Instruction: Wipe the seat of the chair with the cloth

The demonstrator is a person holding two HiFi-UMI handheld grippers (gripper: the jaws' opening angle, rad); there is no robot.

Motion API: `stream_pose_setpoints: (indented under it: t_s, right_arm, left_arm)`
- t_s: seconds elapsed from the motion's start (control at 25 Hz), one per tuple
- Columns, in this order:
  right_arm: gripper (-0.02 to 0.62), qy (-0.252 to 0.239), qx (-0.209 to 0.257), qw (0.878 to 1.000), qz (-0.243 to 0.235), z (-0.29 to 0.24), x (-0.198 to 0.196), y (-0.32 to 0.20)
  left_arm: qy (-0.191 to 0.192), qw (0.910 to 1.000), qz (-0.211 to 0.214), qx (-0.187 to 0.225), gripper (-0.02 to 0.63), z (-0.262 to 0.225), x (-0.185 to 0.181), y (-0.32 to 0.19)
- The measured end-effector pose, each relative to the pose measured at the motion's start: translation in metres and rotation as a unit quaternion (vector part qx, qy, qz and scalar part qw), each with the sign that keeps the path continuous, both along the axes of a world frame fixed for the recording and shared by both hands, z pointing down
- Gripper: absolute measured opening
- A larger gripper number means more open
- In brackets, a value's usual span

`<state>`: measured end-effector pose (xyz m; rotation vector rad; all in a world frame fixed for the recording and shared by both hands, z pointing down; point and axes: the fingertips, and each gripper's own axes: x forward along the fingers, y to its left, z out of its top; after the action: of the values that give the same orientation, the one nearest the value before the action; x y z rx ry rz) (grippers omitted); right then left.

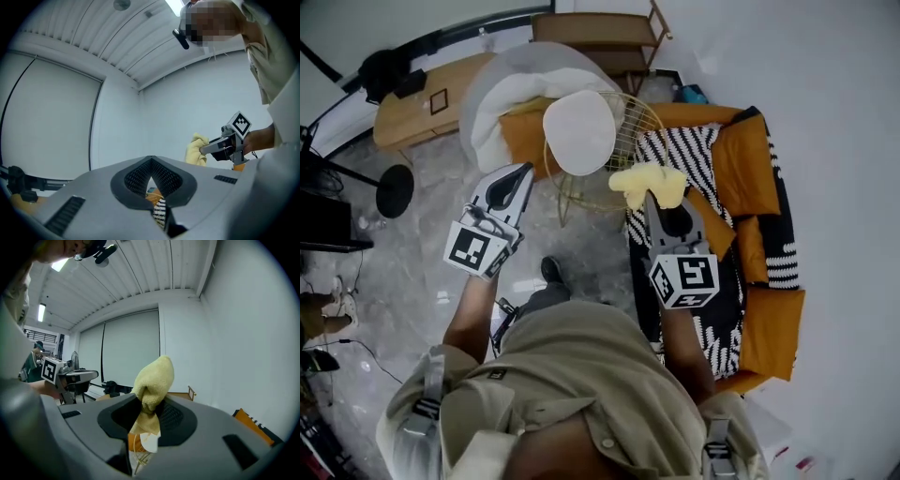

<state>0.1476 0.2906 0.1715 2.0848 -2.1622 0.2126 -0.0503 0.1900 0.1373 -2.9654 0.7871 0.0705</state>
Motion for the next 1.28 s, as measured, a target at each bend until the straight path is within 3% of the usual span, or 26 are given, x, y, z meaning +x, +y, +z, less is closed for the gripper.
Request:
stream_pose_setpoints:
  t_s: [0.44, 0.68, 1.28]
  right_arm:
    - [0.114, 0.018, -0.007, 1.000, 0.025, -0.001, -0.031, -0.085]
    - [0.114, 0.022, -0.014, 0.999, 0.024, 0.004, -0.020, -0.127]
    - [0.112, 0.025, -0.057, 0.995, -0.073, 0.054, 0.021, -0.287]
  left_arm:
    - [0.022, 0.9996, 0.015, -0.004, 0.015, 0.003, -0.036, -0.097]
    - [0.020, 0.9996, 0.004, -0.018, 0.015, 0.015, -0.042, -0.128]
    - [-0.016, 0.9937, -0.103, -0.040, 0.015, 0.034, -0.034, -0.213]
